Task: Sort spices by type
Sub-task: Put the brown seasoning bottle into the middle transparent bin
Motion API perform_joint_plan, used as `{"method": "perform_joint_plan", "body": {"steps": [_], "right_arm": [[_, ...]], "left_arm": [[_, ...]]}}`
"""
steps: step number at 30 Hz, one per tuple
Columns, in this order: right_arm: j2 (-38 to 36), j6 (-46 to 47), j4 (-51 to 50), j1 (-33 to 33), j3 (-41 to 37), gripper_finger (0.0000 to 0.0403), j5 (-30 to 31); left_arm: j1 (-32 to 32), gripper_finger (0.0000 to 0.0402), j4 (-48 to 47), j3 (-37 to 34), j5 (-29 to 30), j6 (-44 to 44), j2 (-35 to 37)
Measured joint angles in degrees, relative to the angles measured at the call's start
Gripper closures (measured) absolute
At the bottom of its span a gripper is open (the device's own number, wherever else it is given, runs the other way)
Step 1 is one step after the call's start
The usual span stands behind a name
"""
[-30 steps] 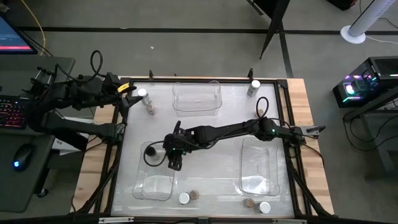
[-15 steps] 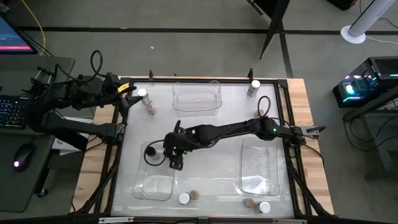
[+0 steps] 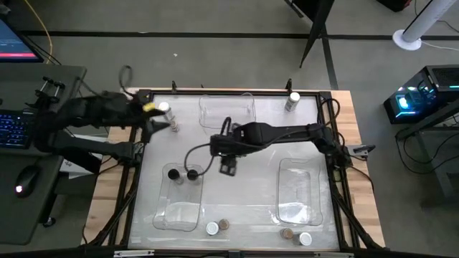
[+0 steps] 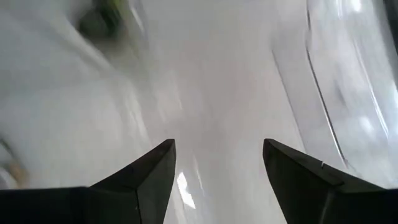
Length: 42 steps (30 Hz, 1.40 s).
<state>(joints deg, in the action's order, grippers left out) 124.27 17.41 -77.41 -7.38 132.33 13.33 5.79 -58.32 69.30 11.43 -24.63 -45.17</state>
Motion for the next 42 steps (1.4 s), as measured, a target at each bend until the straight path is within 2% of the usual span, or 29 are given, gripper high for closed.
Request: {"method": "perform_joint_plan", "body": {"steps": [4, 7, 9, 12, 17, 21, 24, 28, 32, 42], "right_arm": [[0.1, 2.7, -12.1, -1.0, -0.1, 0.0164, 3.3], [-2.0, 5.3, -11.9, -2.3, -1.9, 0.0164, 4.8], [-5.5, 8.2, -12.0, -3.1, -5.7, 0.0164, 5.7], [-14.3, 15.3, -12.3, -3.8, -16.8, 0.0164, 7.1], [-31.8, 37.7, -9.3, -3.5, -37.9, 0.0164, 8.8], [-43.0, 50.2, 3.6, -4.6, -51.1, 0.0164, 8.5], [-48.1, 52.6, 15.4, -5.9, -58.1, 0.0164, 9.3], [-49.8, 53.1, 26.4, -6.9, -64.3, 0.0164, 10.9], [-48.8, 51.2, 32.4, -6.9, -66.4, 0.0164, 10.4], [-47.4, 48.2, 34.7, -6.9, -66.2, 0.0164, 10.2]], "left_arm": [[0.0, 0.0128, -0.7, -9.4, -1.3, -4.6, -1.4], [1.7, 0.0128, -1.8, -14.2, -2.6, -7.5, -4.5], [3.9, 0.0128, -2.9, -14.0, -4.8, -6.9, -7.1], [7.4, 0.0128, -7.7, -13.0, -6.4, -3.5, -11.5], [14.0, 0.0128, -10.4, -12.9, -1.9, 0.9, -18.9], [19.8, 0.0128, -7.0, -12.9, -1.4, 6.0, -25.3], [23.1, 0.0128, -5.7, -12.9, -0.3, 8.9, -30.9], [25.7, 0.0128, -3.3, -12.9, 2.6, 13.1, -37.5], [26.3, 0.0128, -1.7, -12.9, 2.9, 17.0, -41.8], [26.5, 0.0129, -0.1, -12.9, 4.3, 24.9, -48.4]]}}
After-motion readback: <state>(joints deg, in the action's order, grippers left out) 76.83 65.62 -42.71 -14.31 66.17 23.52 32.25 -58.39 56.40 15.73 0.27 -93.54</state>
